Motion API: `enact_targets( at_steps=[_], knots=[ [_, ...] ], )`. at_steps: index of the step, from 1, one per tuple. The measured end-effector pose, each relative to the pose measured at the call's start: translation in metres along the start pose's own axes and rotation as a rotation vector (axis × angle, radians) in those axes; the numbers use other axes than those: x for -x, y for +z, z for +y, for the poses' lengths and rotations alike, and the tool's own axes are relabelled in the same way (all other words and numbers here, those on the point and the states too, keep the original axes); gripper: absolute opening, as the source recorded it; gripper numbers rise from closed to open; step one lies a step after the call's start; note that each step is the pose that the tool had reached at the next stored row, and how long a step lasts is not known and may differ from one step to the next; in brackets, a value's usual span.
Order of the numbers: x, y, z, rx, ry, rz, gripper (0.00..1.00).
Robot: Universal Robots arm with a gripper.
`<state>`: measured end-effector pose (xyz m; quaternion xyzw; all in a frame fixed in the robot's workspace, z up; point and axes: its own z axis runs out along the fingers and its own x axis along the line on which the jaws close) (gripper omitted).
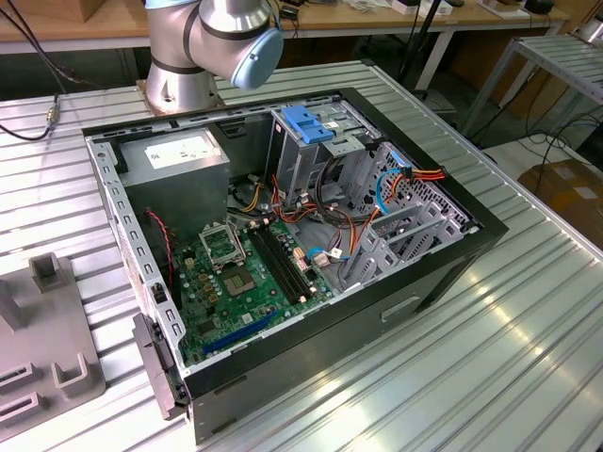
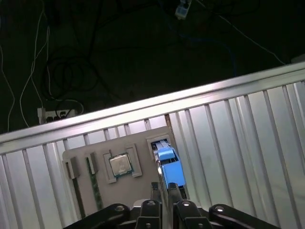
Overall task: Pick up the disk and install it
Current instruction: 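Pick up the disk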
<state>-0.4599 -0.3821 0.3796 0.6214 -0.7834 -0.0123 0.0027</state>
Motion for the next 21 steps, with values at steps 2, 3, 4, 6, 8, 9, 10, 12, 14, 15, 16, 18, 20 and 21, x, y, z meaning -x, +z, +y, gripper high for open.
enact_targets(
  at_steps=[2,3,4,6,8,9,10,12,14,15,16,18,20,21],
  knots=[
    [0.0003,0.0016,0.0000,-0.0109,-0.019,-0.0018,0.29],
    [0.0006,0.0023,0.0001,-0.0128,-0.027,-0.0018,0.36],
    [0.0005,0.0033,0.0000,-0.0140,-0.042,-0.0021,0.42],
    [0.0005,0.0056,0.0000,-0.0139,-0.087,-0.0014,0.47],
    [0.0006,0.0077,0.0000,-0.0133,-0.131,-0.0010,0.60],
    [0.0006,0.0086,0.0000,-0.0130,-0.146,-0.0015,0.60],
    [0.0005,0.0096,0.0000,-0.0129,-0.159,-0.0015,0.60],
    [0.0005,0.0125,-0.0001,-0.0123,-0.195,-0.0009,0.60],
    [0.0015,0.0177,0.0000,-0.0118,-0.216,-0.0006,0.60],
    [0.0018,0.0196,0.0000,-0.0119,-0.217,-0.0006,0.60],
    [0.0018,0.0218,0.0000,-0.0119,-0.217,-0.0006,0.60],
    [0.0019,0.0258,-0.0001,-0.0120,-0.217,-0.0007,0.60],
    [0.0019,0.0298,-0.0001,-0.0120,-0.217,-0.0006,0.60],
    [0.0019,0.0317,-0.0002,-0.0120,-0.217,-0.0007,0.60]
  ],
)
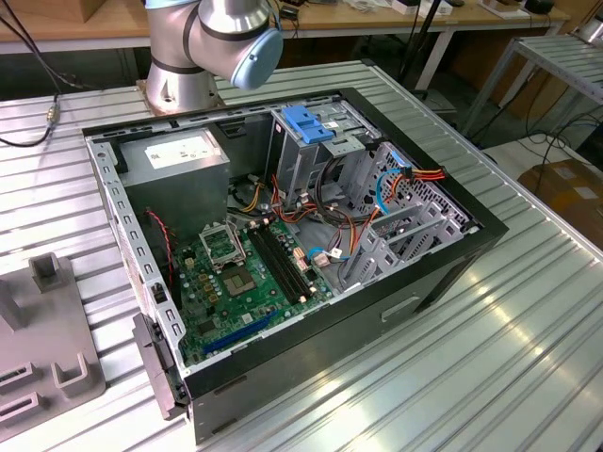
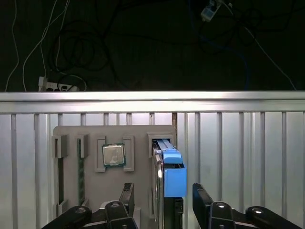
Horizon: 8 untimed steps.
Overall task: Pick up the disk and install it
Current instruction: 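Pick up the disk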
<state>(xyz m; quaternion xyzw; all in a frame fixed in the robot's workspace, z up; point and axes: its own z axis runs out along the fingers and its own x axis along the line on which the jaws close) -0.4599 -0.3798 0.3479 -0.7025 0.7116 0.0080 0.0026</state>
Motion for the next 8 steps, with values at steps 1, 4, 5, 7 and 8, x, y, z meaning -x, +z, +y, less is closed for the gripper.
enact_targets(
  at_steps=[1,4,5,7,8],
  knots=[
    [0.0000,0.0018,0.0000,0.0002,0.000,0.0001,0.60],
    [-0.0001,0.0075,0.0001,0.0001,-0.002,0.0001,0.60],
    [-0.0002,0.0097,0.0001,0.0000,-0.002,0.0001,0.60],
    [-0.0001,0.0145,0.0013,0.0000,-0.002,-0.0001,0.60],
    [-0.0002,0.0158,0.0018,0.0001,-0.002,-0.0003,0.60]
  ],
)
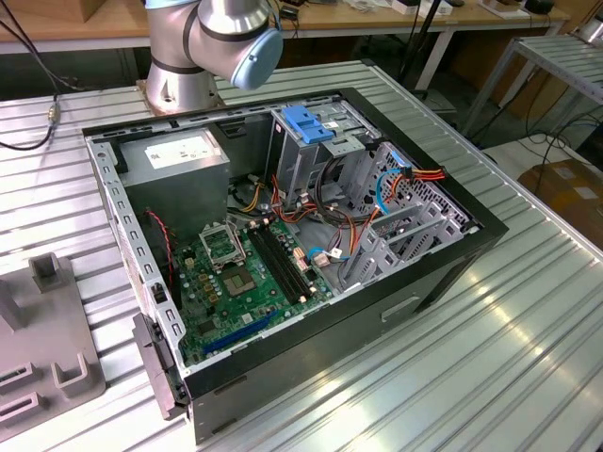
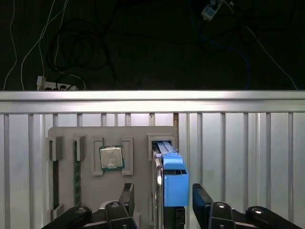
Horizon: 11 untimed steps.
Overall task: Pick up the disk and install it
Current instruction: 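Pick up the disk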
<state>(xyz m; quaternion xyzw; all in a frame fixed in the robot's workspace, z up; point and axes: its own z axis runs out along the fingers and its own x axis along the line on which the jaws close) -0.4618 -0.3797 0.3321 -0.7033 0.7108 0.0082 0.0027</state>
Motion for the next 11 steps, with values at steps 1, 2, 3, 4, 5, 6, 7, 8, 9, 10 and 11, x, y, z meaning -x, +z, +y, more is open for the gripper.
enact_targets(
  at_steps=[1,2,3,4,5,6,7,8,9,10,11],
  knots=[
    [0.0003,0.0019,0.0005,-0.0001,0.000,-0.0007,0.60],
    [0.0007,0.0028,0.0007,0.0001,0.000,-0.0010,0.60],
    [0.0012,0.0036,0.0007,0.0002,0.000,-0.0014,0.60],
    [0.0021,0.0051,0.0007,0.0003,0.000,-0.0021,0.60],
    [0.0028,0.0065,0.0009,0.0004,0.000,-0.0024,0.60],
    [0.0033,0.0075,0.0009,0.0005,0.000,-0.0025,0.60],
    [0.0038,0.0099,0.0013,0.0006,0.000,-0.0025,0.60],
    [0.0040,0.0121,0.0019,0.0009,0.000,-0.0025,0.60],
    [0.0040,0.0136,0.0024,0.0008,0.000,-0.0025,0.60],
    [0.0040,0.0153,0.0030,0.0008,0.000,-0.0025,0.60],
    [0.0040,0.0182,0.0037,0.0008,0.000,-0.0025,0.60]
  ],
)
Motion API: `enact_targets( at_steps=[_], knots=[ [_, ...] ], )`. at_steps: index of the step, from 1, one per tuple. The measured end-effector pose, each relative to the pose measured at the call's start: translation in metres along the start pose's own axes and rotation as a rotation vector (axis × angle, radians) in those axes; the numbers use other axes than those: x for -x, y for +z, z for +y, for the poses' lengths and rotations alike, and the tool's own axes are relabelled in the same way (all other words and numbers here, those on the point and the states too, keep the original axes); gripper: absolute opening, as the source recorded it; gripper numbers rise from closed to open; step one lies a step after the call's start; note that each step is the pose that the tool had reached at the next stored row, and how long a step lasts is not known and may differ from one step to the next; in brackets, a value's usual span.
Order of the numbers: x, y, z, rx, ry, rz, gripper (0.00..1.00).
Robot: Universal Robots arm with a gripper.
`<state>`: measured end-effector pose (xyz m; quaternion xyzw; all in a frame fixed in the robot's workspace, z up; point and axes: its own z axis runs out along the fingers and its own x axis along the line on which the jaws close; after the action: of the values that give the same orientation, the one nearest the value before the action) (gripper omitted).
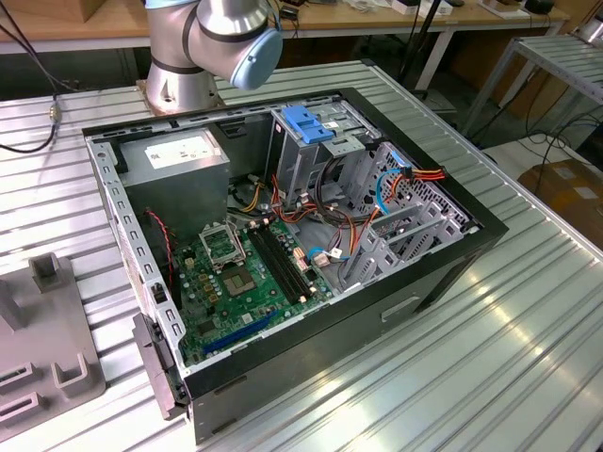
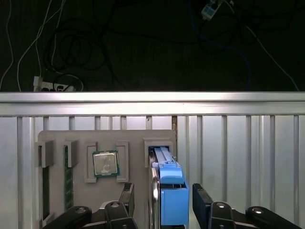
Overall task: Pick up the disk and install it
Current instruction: 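Pick up the disk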
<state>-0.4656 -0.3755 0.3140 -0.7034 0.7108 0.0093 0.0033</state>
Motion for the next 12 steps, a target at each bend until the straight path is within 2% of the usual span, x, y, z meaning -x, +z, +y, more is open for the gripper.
enact_targets(
  at_steps=[3,4,6,7,12],
  knots=[
    [0.0000,0.0049,0.0002,0.0002,0.000,-0.0001,0.58],
    [0.0000,0.0063,0.0002,0.0002,0.000,-0.0003,0.52],
    [-0.0001,0.0091,0.0002,0.0002,0.000,-0.0005,0.52],
    [-0.0002,0.0117,0.0002,0.0003,0.000,-0.0005,0.45],
    [-0.0002,0.0153,0.0009,0.0005,0.000,-0.0010,0.45]
  ],
)
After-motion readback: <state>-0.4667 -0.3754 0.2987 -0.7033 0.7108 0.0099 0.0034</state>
